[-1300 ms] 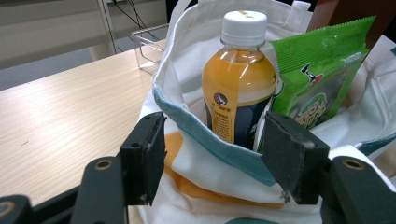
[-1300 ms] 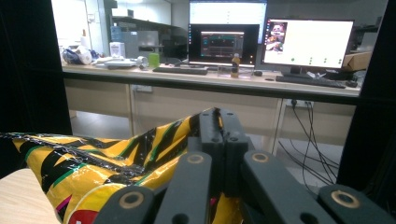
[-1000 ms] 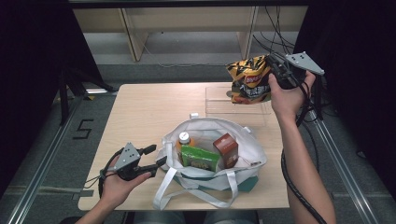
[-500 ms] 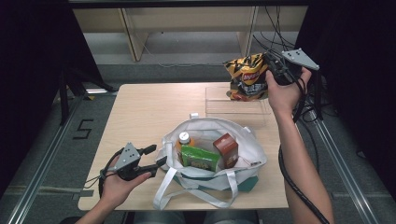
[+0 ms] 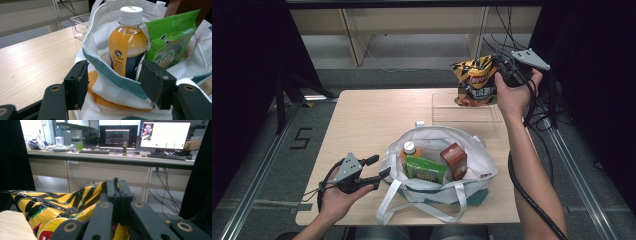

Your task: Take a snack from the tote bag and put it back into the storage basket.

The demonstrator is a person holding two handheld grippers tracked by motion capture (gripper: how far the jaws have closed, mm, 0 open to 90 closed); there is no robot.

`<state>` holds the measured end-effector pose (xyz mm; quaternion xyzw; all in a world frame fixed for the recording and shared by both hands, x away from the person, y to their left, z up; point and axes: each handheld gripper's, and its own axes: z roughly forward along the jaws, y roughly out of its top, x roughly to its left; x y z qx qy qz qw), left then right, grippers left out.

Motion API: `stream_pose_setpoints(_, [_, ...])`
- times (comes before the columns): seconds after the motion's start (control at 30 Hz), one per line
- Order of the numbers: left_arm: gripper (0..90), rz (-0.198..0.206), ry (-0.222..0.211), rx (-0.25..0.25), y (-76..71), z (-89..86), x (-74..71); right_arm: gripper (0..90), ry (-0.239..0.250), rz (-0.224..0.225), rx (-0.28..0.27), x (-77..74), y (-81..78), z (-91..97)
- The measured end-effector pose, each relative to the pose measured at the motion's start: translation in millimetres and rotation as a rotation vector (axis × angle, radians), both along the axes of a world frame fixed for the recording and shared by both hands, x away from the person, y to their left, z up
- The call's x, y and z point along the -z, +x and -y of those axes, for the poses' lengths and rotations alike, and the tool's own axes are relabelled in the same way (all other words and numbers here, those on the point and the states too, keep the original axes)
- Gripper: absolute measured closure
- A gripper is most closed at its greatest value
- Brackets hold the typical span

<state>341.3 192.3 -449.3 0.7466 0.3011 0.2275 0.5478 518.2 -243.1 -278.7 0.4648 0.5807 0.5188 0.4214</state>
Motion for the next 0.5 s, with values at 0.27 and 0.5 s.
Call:
stream_pose_setpoints(0.27, [39.0,0.001,0.004,-0.001,0.1,-0.4,-0.1,90.0,-0.007,-0.01,0.007,2.2,6.5,-0.2])
stream_pose_setpoints(0.5, [38.9,0.0,0.0,0.0,0.5,-0.4,0.4,90.0,-0.017,-0.02,0.003,5.8,13.5,1.1])
